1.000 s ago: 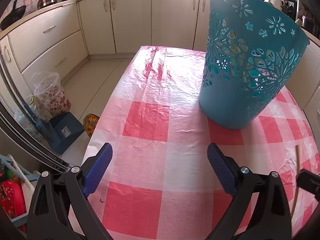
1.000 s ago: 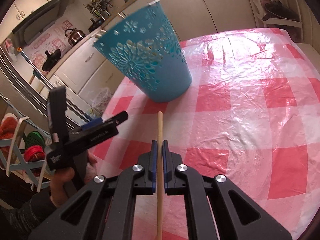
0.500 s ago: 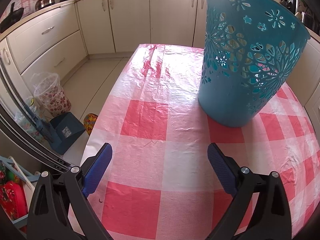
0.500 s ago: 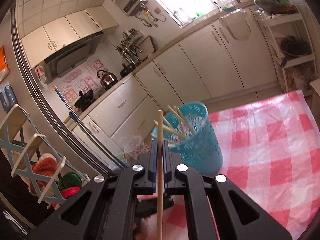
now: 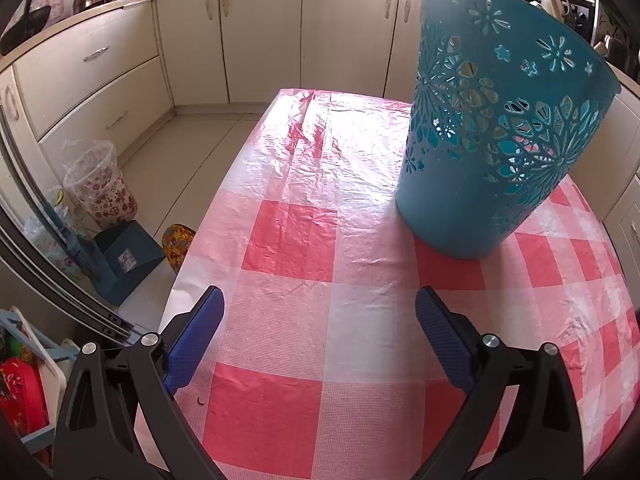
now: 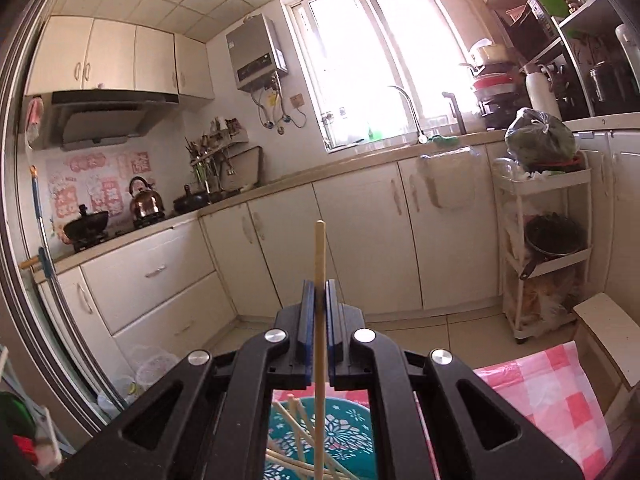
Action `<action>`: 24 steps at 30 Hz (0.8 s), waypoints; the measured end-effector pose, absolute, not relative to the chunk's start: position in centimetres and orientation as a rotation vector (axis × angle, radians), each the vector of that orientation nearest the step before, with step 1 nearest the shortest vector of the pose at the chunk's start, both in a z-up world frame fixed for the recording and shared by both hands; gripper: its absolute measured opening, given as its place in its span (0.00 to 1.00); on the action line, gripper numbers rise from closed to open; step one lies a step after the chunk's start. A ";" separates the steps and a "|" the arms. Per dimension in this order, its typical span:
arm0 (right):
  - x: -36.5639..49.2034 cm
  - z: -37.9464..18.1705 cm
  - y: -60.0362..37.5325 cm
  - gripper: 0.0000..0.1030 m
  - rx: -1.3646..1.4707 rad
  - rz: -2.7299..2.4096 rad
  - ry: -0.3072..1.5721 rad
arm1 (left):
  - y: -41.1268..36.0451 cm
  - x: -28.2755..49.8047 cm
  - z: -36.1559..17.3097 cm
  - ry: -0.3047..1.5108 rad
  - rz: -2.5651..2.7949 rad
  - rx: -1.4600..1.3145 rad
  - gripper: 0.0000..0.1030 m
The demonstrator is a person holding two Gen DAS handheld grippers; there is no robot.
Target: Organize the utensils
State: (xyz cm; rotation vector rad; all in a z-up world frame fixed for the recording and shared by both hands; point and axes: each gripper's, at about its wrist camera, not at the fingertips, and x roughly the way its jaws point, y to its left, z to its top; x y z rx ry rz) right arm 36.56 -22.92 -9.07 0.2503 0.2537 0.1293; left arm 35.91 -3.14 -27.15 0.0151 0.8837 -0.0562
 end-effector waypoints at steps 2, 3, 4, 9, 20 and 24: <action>36.5 -10.8 -23.2 0.06 0.251 0.120 0.291 | -2.9 36.0 -27.1 0.887 -0.054 0.003 0.92; 36.4 -11.4 -23.2 0.08 0.250 0.123 0.315 | -2.7 36.0 -27.1 0.890 -0.054 -0.004 0.92; 36.1 -11.9 -23.2 0.11 0.244 0.128 0.340 | -2.6 36.1 -27.1 0.893 -0.055 -0.009 0.92; 31.5 -11.7 -23.5 0.34 0.231 0.162 0.397 | -2.0 35.2 -25.9 0.906 -0.032 -0.017 0.92; 16.8 -11.3 -23.5 0.91 0.262 0.108 0.694 | -1.9 25.2 -16.2 0.873 -0.099 0.040 0.93; 11.9 -11.3 -22.4 0.93 0.222 0.071 0.708 | -1.4 21.0 -13.8 0.847 -0.061 0.081 0.93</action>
